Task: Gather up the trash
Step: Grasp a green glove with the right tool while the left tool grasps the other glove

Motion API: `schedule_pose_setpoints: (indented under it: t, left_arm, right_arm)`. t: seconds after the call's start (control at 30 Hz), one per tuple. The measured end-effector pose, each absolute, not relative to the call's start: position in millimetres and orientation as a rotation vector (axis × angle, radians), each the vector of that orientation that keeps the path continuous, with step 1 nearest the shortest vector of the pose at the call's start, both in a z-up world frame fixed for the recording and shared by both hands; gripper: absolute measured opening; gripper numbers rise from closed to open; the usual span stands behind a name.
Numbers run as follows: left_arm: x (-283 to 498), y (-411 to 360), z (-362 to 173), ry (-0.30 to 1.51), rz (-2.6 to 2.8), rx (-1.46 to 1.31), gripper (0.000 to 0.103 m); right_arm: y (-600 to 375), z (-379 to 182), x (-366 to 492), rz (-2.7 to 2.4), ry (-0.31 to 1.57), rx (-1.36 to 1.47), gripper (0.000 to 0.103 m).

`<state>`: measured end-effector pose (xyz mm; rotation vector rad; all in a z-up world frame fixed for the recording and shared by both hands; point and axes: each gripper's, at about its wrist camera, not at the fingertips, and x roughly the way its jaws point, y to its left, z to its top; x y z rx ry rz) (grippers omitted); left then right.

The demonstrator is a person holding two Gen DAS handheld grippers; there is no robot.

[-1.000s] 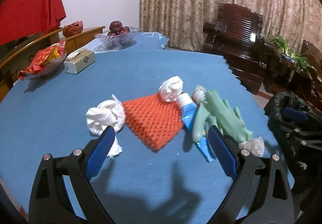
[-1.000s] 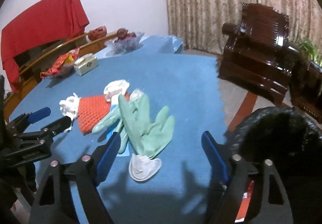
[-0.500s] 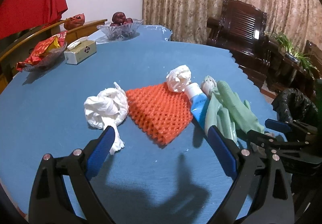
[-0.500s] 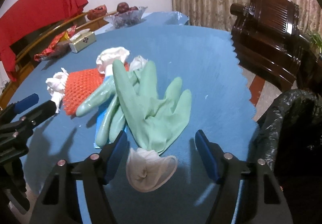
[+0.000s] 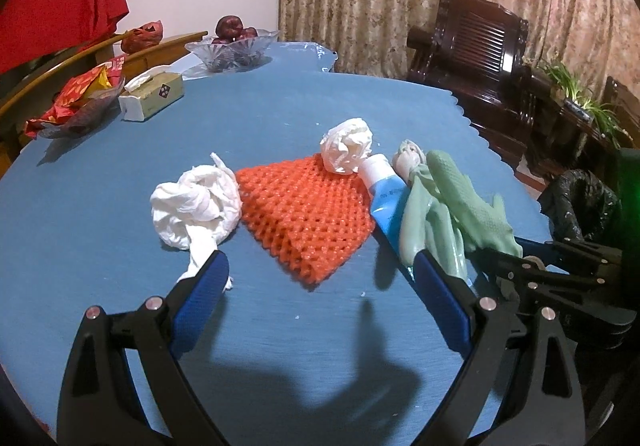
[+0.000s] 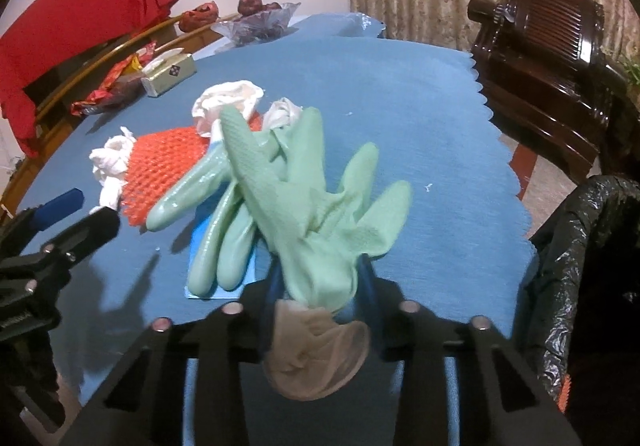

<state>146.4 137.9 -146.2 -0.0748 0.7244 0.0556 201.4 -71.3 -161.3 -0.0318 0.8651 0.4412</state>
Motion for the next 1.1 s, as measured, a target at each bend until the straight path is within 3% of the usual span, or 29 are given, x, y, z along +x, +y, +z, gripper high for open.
schedule_pose_setpoints:
  t: [0.4,1.1]
  left_arm:
    - [161,115,-134,0.692,-0.007,-0.071,0.09]
    - [215,63,-166,0.768,-0.088,0.02,0.031]
  right_arm:
    - [-102,-123,209,0.397,0.782,0.072,0.027]
    - [-120,-124,223,0.365,0.781,0.066,0.027]
